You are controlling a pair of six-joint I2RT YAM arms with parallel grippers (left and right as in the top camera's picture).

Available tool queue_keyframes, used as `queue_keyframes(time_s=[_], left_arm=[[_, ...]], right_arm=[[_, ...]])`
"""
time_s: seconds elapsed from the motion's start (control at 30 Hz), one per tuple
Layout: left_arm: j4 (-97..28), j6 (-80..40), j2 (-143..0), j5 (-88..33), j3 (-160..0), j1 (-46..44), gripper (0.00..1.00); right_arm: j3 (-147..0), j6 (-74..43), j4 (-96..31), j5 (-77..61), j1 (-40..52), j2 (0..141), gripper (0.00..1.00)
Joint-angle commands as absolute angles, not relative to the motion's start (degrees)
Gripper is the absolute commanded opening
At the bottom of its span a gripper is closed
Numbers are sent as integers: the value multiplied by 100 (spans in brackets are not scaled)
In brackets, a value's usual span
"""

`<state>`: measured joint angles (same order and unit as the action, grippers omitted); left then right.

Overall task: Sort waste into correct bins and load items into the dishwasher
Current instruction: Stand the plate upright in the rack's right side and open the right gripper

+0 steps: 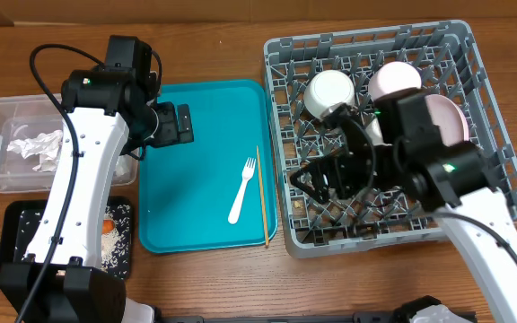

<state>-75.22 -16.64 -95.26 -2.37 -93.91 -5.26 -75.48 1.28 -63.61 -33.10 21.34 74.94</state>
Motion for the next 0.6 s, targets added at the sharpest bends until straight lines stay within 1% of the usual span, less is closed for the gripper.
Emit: queue_keyframes(time_s=[0.0,0.03,0.07,0.1,0.13,0.17,0.2,0.23,0.4,0.57], left_arm=[[-7522,-1785,-9439,-298,-9494,-565,100],[-7522,-1785,-9439,-298,-9494,-565,100],[-7522,-1785,-9439,-298,-9494,-565,100],[-7520,-1785,-9439,-298,-9494,-565,100],[-7518,-1785,-9439,-296,-9494,-565,100],[-7518,-1785,-9439,-296,-9494,-565,100],[-7516,-1785,-9439,-296,-9494,-565,100],[-7516,-1785,-9439,-296,-9494,-565,100],[-7516,-1785,-9439,-294,-9494,-565,100],[-7516,-1785,-9439,-296,-9494,-565,100]], right_arm=[[-7609,-685,-6320,-2497,2423,7900,83],[-7609,-915,-6272,-2123,2567,8040,79],[-7609,-1103,-6217,-1883,2679,8141,73],[-7609,-1374,-6121,-1603,2832,8281,64],[-7609,-1619,-6014,-1361,2974,8407,61],[-7609,-1837,-5894,-1133,3114,8536,53],[-7609,-2082,-5769,-891,3251,8676,40],[-7609,-2252,-5693,-725,3350,8772,36],[-7609,-2858,-5465,204,3785,9258,37],[-7609,-3022,-5336,381,3918,9660,39]])
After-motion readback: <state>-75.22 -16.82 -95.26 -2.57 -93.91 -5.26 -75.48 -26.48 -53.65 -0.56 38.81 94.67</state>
